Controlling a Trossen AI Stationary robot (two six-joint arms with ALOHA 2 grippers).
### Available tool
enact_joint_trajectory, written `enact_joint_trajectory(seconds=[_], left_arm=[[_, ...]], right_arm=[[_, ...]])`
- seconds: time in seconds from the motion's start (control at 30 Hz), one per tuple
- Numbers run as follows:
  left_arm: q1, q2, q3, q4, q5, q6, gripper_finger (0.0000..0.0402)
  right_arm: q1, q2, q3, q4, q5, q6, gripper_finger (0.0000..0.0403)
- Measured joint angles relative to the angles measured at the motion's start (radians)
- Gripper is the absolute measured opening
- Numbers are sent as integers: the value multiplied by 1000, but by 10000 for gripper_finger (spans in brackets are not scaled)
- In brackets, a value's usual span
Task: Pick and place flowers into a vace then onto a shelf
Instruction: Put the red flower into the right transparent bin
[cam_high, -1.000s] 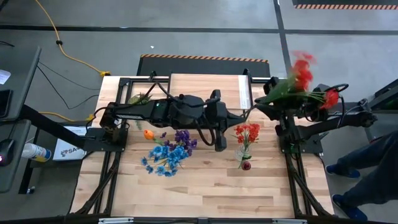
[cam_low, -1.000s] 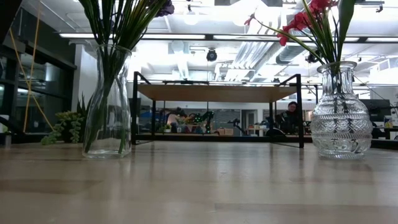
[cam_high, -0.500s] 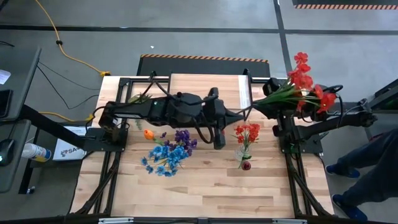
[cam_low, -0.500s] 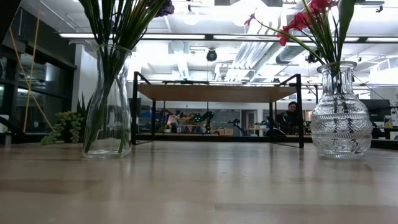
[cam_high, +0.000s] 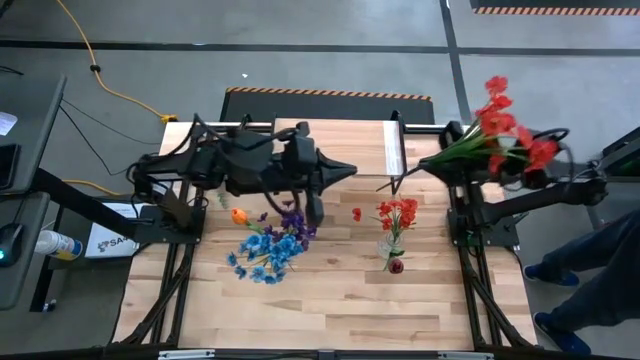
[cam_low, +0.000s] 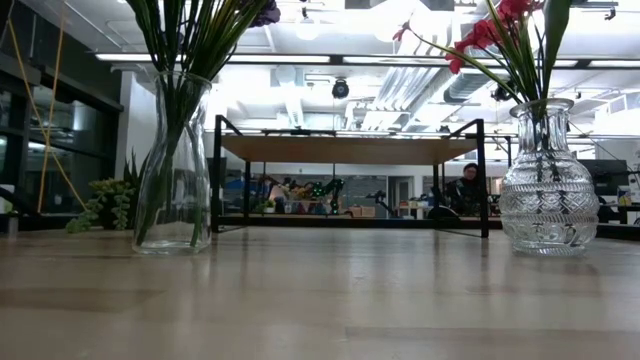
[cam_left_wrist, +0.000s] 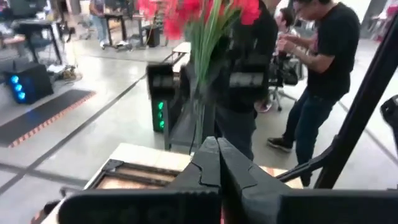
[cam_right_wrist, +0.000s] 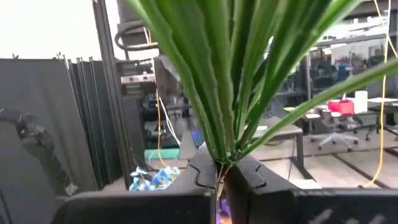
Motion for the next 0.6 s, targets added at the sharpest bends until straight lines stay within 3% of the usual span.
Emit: enact_joint_trajectory(seconds=[0.3, 0.6], left_arm=[[-31, -27, -2, -142, -90, -96, 106], [-33, -30, -1, -201, -86, -149, 92]], right_arm=[[69, 65, 303, -386, -61, 44, 0], [153, 181, 550, -789, -53, 106, 0]])
